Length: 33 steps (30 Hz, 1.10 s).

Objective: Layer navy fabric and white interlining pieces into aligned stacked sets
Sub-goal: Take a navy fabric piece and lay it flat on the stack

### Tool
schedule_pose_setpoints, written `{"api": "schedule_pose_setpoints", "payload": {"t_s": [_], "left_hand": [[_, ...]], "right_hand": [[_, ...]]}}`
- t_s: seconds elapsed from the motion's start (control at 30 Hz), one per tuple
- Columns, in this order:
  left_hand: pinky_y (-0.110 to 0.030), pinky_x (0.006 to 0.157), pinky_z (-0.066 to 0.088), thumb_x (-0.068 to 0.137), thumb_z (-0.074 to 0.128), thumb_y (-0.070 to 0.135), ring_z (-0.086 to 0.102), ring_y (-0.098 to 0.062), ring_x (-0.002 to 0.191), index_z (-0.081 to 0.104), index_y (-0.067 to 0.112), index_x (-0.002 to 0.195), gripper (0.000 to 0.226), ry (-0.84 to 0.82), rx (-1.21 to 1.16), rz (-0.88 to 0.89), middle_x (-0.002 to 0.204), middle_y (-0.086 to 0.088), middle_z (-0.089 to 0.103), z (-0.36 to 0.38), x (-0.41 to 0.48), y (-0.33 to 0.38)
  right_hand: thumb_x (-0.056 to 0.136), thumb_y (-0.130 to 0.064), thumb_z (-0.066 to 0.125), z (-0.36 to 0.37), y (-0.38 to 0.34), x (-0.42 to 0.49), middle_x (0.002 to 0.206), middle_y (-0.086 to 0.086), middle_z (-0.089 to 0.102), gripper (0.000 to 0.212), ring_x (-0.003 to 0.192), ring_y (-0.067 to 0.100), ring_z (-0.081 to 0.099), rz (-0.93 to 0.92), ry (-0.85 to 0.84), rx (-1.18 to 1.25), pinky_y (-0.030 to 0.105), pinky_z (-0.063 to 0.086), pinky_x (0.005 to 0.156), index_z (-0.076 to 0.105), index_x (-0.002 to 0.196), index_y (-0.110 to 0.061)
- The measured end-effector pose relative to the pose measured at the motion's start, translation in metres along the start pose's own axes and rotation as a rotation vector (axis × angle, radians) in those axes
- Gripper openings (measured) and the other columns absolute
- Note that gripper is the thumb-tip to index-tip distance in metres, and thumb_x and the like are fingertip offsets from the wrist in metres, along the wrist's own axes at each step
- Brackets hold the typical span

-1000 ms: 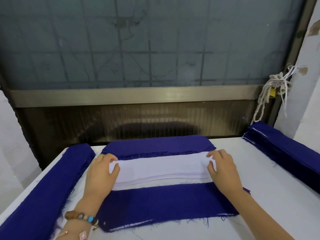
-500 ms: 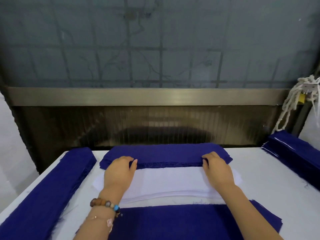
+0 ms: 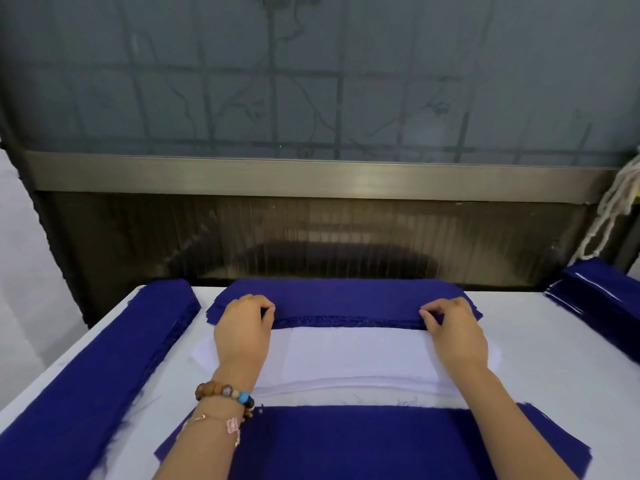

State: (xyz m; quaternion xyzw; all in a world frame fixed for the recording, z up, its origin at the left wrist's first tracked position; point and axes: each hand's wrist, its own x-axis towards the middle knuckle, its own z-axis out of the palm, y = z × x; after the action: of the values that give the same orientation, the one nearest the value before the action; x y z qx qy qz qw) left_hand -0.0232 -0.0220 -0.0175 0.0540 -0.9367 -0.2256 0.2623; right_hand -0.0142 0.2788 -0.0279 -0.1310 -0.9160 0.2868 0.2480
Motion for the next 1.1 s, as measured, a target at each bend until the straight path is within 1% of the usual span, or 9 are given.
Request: {"api": "schedule_pose_setpoints", "payload": {"t_s": [0.07,0.17,0.27,0.43,0.53,0.7,0.9,1.0,1.1], "left_hand": [[-0.022,0.066,0.044,0.096,0.054,0.021,0.059,-0.014,0.098,0.068,0.022,0.108,0.019,0.012,-0.018,-0.027,0.107,0.004,0.067,0.001,-0.001,0.001],[-0.031,0.075,0.047,0.096,0.054,0.018,0.057,-0.021,0.106,0.064,0.018,0.119,0.025,0.047,-0.062,-0.096,0.116,-0.002,0.065,0.001,0.0,-0.001],[-0.044,0.093,0.043,0.094,0.057,0.033,0.049,-0.033,0.117,0.054,0.013,0.132,0.043,0.012,0.082,-0.231,0.128,-0.011,0.059,0.0,0.003,-0.008],[-0.049,0.092,0.044,0.09,0.061,0.042,0.046,-0.04,0.118,0.049,0.005,0.134,0.058,-0.055,-0.07,-0.396,0.127,-0.018,0.054,0.002,0.01,-0.022],[-0.049,0.091,0.046,0.088,0.066,0.038,0.046,-0.039,0.116,0.054,0.013,0.131,0.051,-0.016,-0.127,-0.397,0.127,-0.017,0.052,0.001,0.012,-0.024],[-0.048,0.088,0.046,0.087,0.068,0.036,0.046,-0.038,0.114,0.067,0.021,0.111,0.029,-0.002,-0.129,-0.407,0.122,-0.014,0.055,-0.002,0.015,-0.025],[-0.042,0.081,0.045,0.091,0.064,0.035,0.052,-0.029,0.103,0.069,0.019,0.101,0.02,0.036,0.029,-0.277,0.097,-0.004,0.069,-0.003,0.015,-0.022],[-0.044,0.082,0.047,0.09,0.064,0.034,0.053,-0.031,0.105,0.065,0.015,0.112,0.029,0.051,-0.027,-0.287,0.1,-0.006,0.069,-0.004,0.017,-0.021],[-0.05,0.089,0.045,0.091,0.063,0.035,0.048,-0.038,0.115,0.049,0.008,0.134,0.053,0.003,-0.03,-0.339,0.123,-0.017,0.056,-0.004,0.022,-0.026]], "right_hand": [[0.092,-0.026,0.062,0.0,0.001,0.0,0.12,0.006,0.048,0.015,0.075,0.015,0.054,0.049,0.013,0.013,0.024,0.042,0.065,0.061,0.102,-0.016],[0.09,-0.029,0.064,-0.001,0.003,0.001,0.128,0.012,0.042,0.035,0.087,0.024,0.059,0.135,0.026,0.042,0.03,0.047,0.073,0.053,0.118,-0.011],[0.09,-0.031,0.064,-0.002,0.004,0.005,0.133,0.015,0.041,0.05,0.095,0.029,0.059,0.187,0.01,0.075,0.033,0.047,0.079,0.047,0.13,-0.008],[0.087,-0.036,0.067,-0.002,0.006,0.011,0.136,0.018,0.041,0.067,0.111,0.034,0.054,0.309,-0.014,0.118,0.041,0.046,0.089,0.04,0.137,-0.002],[0.087,-0.034,0.068,-0.002,0.01,0.014,0.132,0.017,0.047,0.057,0.112,0.031,0.053,0.294,-0.041,0.142,0.041,0.045,0.093,0.049,0.132,-0.004],[0.089,-0.026,0.067,-0.002,0.01,0.017,0.119,0.015,0.06,0.039,0.102,0.028,0.059,0.277,-0.04,0.182,0.037,0.047,0.086,0.059,0.122,-0.006],[0.093,-0.021,0.061,0.001,0.01,0.015,0.099,0.015,0.064,0.015,0.081,0.027,0.06,0.225,-0.019,0.094,0.034,0.049,0.072,0.065,0.093,-0.006],[0.093,-0.019,0.061,0.0,0.011,0.015,0.096,0.013,0.064,0.014,0.076,0.025,0.06,0.19,-0.006,0.083,0.033,0.048,0.068,0.066,0.088,-0.007],[0.092,-0.018,0.061,-0.002,0.014,0.016,0.097,0.012,0.064,0.014,0.075,0.023,0.061,0.152,0.002,0.107,0.035,0.051,0.07,0.068,0.085,-0.008]]}}
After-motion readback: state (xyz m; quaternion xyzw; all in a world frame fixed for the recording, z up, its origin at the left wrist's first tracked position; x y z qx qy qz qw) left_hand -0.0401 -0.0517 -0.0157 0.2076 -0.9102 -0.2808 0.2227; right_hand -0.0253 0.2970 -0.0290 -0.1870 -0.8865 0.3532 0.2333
